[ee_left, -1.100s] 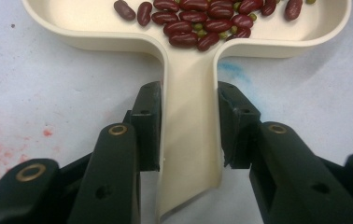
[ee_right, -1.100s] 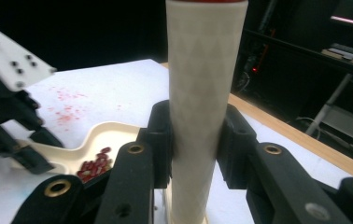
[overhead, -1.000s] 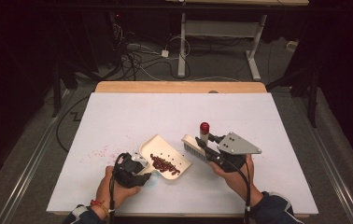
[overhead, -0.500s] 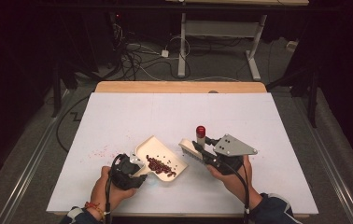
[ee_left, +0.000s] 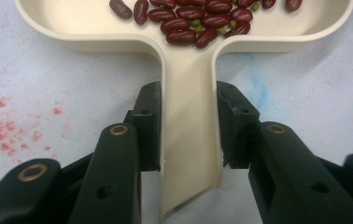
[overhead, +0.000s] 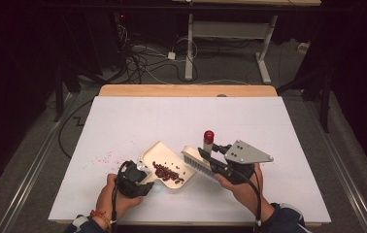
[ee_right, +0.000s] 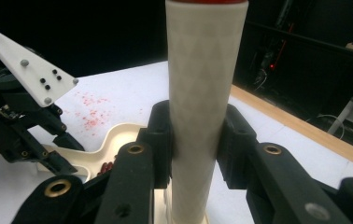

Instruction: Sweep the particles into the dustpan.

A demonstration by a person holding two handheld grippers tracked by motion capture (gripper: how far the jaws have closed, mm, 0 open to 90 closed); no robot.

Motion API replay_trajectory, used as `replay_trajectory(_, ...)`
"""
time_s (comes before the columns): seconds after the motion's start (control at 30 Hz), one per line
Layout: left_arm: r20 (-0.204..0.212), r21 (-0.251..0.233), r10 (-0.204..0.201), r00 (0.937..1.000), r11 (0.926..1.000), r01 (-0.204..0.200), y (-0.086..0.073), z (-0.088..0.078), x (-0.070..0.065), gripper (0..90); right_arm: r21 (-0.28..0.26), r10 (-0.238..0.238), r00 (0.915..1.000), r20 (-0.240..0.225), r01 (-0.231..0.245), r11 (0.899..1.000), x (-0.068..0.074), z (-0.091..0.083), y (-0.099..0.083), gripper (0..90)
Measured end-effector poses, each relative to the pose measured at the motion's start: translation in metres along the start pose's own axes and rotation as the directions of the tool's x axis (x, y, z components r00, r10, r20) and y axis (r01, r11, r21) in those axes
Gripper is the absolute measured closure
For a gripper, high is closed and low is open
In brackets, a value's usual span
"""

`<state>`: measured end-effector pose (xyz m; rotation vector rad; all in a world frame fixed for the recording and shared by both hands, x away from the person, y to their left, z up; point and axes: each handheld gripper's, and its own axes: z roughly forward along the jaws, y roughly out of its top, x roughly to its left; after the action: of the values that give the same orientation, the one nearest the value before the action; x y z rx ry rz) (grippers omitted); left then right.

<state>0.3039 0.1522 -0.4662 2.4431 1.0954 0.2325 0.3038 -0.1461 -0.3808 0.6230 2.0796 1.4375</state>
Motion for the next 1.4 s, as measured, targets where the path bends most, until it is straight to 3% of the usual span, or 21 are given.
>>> replay_trajectory(0.2, 0.006, -0.012, -0.033, 0.9994, 0.9994, 0.033, -0.001, 0.003, 0.000, 63.5, -0.038, -0.071, 0.9973, 0.019, 0.072, 0.997, -0.003, 0.017, -0.002, 70.1)
replay_trajectory(0.33, 0.000, -0.028, -0.056, 0.9984, 0.9980, 0.056, -0.001, 0.005, -0.001, 63.3, -0.057, -0.088, 0.9961, -0.008, 0.087, 0.995, 0.000, 0.042, -0.004, 70.1)
replay_trajectory(0.43, -0.002, -0.034, -0.064, 0.9979, 0.9974, 0.064, 0.000, 0.006, -0.002, 63.2, -0.058, -0.095, 0.9952, -0.021, 0.094, 0.994, 0.005, 0.050, -0.003, 70.1)
replay_trajectory(0.47, -0.002, -0.037, -0.068, 0.9977, 0.9970, 0.068, 0.000, 0.006, -0.002, 63.2, -0.044, -0.091, 0.9938, -0.063, 0.089, 0.995, 0.010, 0.056, -0.003, 70.1)
replay_trajectory(0.57, -0.011, -0.041, -0.071, 0.9974, 0.9967, 0.071, 0.002, 0.007, -0.002, 63.1, -0.040, -0.078, 0.9923, -0.096, 0.075, 0.996, 0.016, 0.060, -0.003, 70.1)
replay_trajectory(0.63, -0.009, -0.042, -0.076, 0.9971, 0.9963, 0.075, 0.003, 0.007, -0.001, 63.0, -0.031, -0.099, 0.9908, -0.092, 0.097, 0.995, 0.023, 0.061, -0.001, 70.1)
replay_trajectory(0.93, -0.022, -0.066, -0.104, 0.9943, 0.9925, 0.103, 0.008, 0.011, -0.001, 63.0, -0.010, -0.072, 0.9903, -0.119, 0.071, 0.997, 0.040, 0.065, 0.006, 70.1)
replay_trajectory(1.4, -0.036, -0.089, -0.140, 0.9894, 0.9866, 0.137, 0.008, 0.012, 0.010, 63.3, -0.053, -0.041, 0.9981, -0.047, 0.038, 0.998, 0.018, 0.050, 0.013, 70.1)
